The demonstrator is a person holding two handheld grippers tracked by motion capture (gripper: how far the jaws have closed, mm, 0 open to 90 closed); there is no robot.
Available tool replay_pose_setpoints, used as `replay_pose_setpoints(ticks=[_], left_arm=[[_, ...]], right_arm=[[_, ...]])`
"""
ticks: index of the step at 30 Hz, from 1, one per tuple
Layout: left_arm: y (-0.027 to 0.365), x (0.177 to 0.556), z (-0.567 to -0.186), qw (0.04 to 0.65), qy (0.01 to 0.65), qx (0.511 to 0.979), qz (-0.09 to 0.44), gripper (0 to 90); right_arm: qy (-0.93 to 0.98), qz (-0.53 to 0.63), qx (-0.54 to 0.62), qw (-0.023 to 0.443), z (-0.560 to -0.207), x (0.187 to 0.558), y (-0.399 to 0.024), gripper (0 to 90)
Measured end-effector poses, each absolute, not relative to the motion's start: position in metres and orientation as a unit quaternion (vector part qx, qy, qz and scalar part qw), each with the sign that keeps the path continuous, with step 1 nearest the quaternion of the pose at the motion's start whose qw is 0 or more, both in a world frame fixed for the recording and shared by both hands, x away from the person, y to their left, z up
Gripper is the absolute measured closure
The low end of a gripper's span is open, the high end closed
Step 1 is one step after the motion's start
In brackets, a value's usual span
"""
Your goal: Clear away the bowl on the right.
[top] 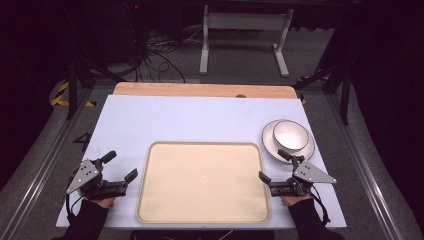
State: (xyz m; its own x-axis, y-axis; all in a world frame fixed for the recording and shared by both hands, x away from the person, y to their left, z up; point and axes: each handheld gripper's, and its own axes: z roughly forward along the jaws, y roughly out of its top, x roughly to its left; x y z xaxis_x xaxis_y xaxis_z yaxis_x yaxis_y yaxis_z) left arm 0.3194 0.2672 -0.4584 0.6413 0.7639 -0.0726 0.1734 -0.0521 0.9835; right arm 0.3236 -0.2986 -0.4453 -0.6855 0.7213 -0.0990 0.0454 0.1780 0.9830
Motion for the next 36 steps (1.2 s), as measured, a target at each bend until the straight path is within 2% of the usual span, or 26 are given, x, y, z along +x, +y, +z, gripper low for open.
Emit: replay_pose_setpoints(ticks=[14,17,21,25,27,28,30,36], left_arm=[[0.267,0.320,-0.458,0.598,0.348,0.679,0.246,1.1],[0.268,0.320,-0.458,0.598,0.350,0.679,0.243,1.0],[0.269,0.320,-0.458,0.600,0.353,0.677,0.238,0.9],[0.269,0.321,-0.458,0.598,0.355,0.678,0.238,0.9],[0.268,0.321,-0.458,0.598,0.355,0.678,0.237,0.9],[0.269,0.322,-0.458,0.600,0.356,0.677,0.235,0.9],[0.269,0.322,-0.458,0.602,0.360,0.674,0.232,0.9],[0.269,0.322,-0.458,0.600,0.356,0.677,0.233,1.0]], right_arm=[[0.714,0.579,0.267,0.289,-0.444,0.323,-0.299,7.4],[0.714,0.582,0.268,0.281,-0.443,0.323,-0.300,14.1],[0.715,0.584,0.264,0.279,-0.441,0.322,-0.301,18.6],[0.718,0.584,0.256,0.279,-0.432,0.320,-0.305,31.9],[0.732,0.574,0.251,0.267,-0.426,0.321,-0.305,36.0],[0.736,0.573,0.263,0.246,-0.424,0.322,-0.306,38.0],[0.733,0.580,0.286,0.211,-0.421,0.325,-0.308,38.2],[0.727,0.580,0.275,0.244,-0.408,0.323,-0.307,38.6]])
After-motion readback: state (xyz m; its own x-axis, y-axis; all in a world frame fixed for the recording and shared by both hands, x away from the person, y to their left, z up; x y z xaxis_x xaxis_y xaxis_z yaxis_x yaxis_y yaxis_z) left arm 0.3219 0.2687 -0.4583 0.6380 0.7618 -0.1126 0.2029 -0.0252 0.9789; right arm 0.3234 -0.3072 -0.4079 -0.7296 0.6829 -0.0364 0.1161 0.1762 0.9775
